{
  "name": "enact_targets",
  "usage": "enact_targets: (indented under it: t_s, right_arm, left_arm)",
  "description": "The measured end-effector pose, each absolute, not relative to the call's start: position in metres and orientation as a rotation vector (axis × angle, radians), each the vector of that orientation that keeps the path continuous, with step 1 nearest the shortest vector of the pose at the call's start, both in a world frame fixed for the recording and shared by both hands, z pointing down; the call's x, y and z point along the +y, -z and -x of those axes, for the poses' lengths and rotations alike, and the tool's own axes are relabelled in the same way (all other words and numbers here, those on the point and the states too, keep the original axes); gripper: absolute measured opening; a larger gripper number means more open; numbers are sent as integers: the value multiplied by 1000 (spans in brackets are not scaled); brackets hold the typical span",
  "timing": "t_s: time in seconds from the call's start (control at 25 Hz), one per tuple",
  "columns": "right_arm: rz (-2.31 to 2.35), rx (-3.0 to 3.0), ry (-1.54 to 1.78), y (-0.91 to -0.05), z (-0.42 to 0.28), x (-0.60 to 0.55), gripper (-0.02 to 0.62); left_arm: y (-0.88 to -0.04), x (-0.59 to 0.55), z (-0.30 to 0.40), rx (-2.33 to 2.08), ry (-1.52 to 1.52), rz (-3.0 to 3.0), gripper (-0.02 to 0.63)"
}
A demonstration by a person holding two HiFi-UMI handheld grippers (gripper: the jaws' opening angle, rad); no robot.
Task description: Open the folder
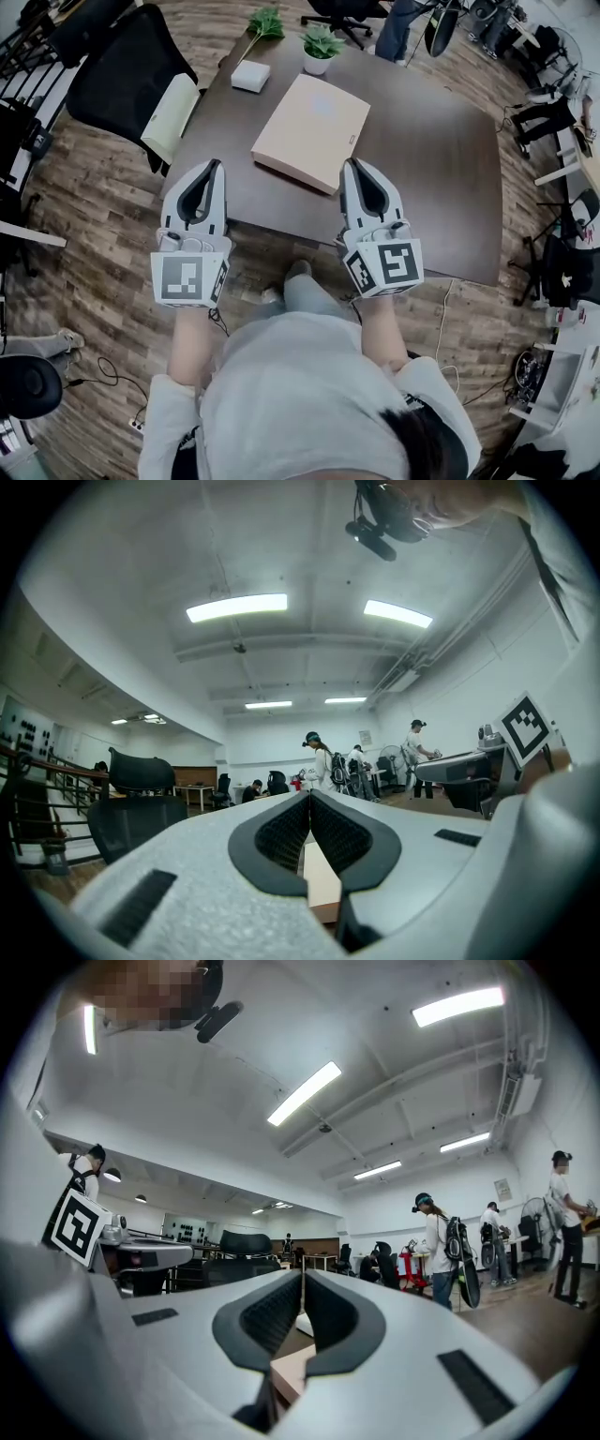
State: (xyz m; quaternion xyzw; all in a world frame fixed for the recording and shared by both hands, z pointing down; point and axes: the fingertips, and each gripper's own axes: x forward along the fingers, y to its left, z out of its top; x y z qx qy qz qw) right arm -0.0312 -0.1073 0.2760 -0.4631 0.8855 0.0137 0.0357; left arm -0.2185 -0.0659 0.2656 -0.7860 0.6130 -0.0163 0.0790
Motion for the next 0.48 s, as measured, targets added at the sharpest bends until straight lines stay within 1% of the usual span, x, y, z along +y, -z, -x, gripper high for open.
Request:
enact_targets:
  t_s: [0.48]
  right_arm:
    - [1453, 2744, 23, -301, 34, -173, 17]
  left_arm:
    - [-291, -134, 216, 1819, 129, 2399, 9]
